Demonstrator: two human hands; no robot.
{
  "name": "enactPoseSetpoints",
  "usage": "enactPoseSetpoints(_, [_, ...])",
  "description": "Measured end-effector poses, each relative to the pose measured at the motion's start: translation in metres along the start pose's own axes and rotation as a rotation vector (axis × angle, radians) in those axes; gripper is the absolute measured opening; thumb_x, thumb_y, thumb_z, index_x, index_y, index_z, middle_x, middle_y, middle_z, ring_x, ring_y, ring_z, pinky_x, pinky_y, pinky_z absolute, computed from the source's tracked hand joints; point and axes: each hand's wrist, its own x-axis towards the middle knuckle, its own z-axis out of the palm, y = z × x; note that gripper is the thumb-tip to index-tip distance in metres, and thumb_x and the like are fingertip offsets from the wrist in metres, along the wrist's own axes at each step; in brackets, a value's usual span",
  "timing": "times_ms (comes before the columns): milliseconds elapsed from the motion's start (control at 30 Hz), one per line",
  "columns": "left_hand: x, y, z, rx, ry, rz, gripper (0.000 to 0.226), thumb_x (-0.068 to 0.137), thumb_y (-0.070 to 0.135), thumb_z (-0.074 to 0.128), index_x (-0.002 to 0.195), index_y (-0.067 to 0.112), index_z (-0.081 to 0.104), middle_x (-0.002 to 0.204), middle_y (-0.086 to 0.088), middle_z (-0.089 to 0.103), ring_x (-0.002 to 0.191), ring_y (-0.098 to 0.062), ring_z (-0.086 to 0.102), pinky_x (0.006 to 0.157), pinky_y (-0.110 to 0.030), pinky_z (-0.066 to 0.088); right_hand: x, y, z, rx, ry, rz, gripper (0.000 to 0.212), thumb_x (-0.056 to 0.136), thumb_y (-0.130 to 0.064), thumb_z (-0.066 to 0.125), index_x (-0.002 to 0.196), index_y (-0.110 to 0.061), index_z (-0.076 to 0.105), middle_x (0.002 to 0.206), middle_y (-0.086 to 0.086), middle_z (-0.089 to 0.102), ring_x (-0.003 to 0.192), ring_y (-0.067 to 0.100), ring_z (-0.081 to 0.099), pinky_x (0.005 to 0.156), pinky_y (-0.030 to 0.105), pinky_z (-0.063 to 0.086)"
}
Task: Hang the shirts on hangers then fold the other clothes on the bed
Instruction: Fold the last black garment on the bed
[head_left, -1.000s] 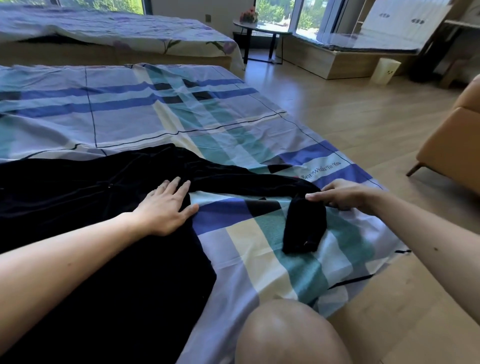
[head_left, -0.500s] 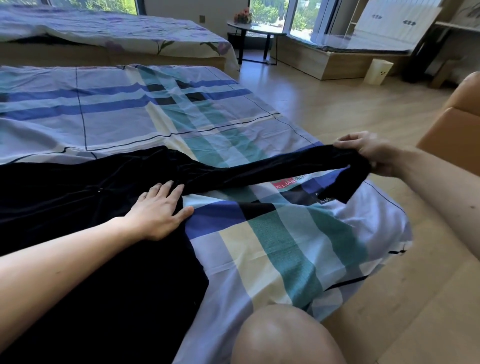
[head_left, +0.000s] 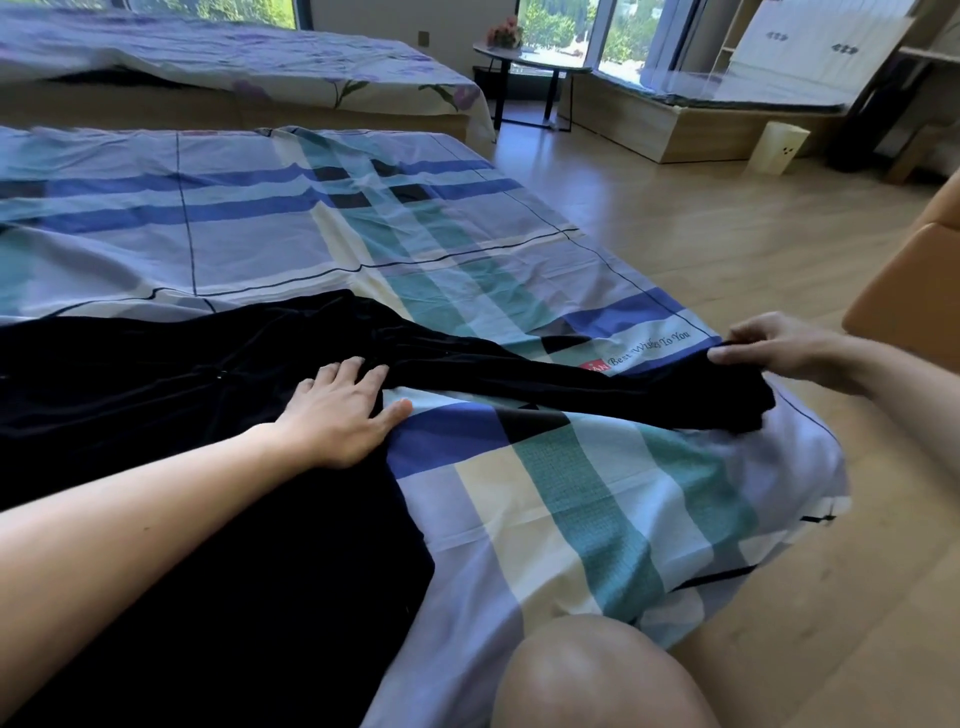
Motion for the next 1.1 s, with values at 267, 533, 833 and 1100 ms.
enactPoseSetpoints(267, [-0.028, 0.053, -0.061, -0.919, 0.204, 0.138, 0.055, 0.097, 0.054, 0.050, 0.138, 0.017, 0.052, 0.136, -0.008, 0.057, 0.113, -0.022, 0.063, 0.099, -0.039, 0.049, -0.024, -0.163, 0.036, 0.397, -0.157, -0.098, 0.012, 0.096, -0.015, 0.063, 0.091, -0.004, 0.061, 0.061, 0.011, 0.056, 0.036, 0.016, 0.056, 0.035, 0.026, 0.048])
enactPoseSetpoints(533, [-0.079, 0.018, -0.124, -1.582, 0.094, 0.032, 0.040, 0.091, 0.039, 0.069, 0.122, 0.016, 0.059, 0.104, -0.005, 0.071, 0.086, -0.016, 0.070, 0.070, -0.035, 0.059, -0.062, -0.305, 0.137, 0.833, -0.618, -0.383, 0.042, 0.086, -0.031, 0.059, 0.120, -0.006, 0.058, 0.108, 0.011, 0.067, 0.094, 0.022, 0.067, 0.082, 0.034, 0.060])
enactPoseSetpoints(833, [-0.094, -0.117, -0.141, -1.518, 0.629, -0.475, 0.017, 0.101, 0.009, 0.047, 0.093, 0.012, 0.062, 0.078, -0.009, 0.062, 0.058, -0.019, 0.059, 0.039, -0.023, 0.047, -0.039, -0.350, 0.197, 0.590, -0.242, -0.507, 0.037, 0.102, -0.019, 0.056, 0.138, -0.009, 0.051, 0.117, 0.014, 0.070, 0.100, 0.023, 0.073, 0.093, 0.041, 0.058])
enactPoseSetpoints(1100, [-0.135, -0.193, -0.059, -1.159, 0.275, -0.859, 0.025, 0.096, 0.028, 0.060, 0.106, 0.006, 0.068, 0.106, -0.019, 0.070, 0.094, -0.036, 0.067, 0.092, -0.048, 0.056, 0.013, -0.305, 0.267, -0.226, -0.173, -0.523, 0.060, 0.077, -0.026, 0.080, 0.133, -0.019, 0.059, 0.129, 0.007, 0.057, 0.123, 0.025, 0.056, 0.107, 0.037, 0.043])
